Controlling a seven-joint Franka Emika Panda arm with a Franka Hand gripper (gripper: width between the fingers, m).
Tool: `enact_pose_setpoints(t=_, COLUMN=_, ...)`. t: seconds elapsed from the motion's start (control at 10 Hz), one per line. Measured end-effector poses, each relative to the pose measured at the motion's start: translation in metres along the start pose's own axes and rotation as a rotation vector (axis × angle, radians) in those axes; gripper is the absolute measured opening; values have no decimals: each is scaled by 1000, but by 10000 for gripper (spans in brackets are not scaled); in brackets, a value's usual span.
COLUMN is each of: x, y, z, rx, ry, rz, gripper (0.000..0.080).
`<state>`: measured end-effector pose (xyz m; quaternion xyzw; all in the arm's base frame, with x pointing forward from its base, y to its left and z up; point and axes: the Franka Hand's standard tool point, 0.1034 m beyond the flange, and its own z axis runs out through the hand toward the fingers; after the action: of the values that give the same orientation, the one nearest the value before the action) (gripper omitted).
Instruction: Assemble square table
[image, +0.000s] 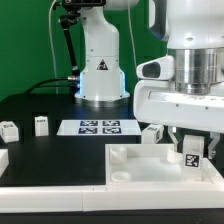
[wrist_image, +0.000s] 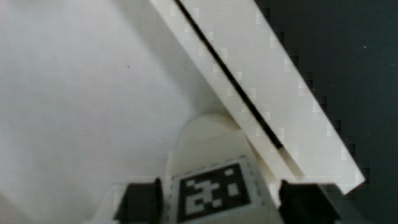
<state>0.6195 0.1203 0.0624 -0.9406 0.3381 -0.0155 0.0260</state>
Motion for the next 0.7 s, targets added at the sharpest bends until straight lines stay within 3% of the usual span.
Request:
enact_pose_setpoints(t=0.4, x=7, y=11, z=-1, rx=-28, ry=14, rz=170, gripper=314)
enact_pose_setpoints(t=0.7, x=7, y=12, z=0, rx=-29, ry=13, rz=156, gripper=314)
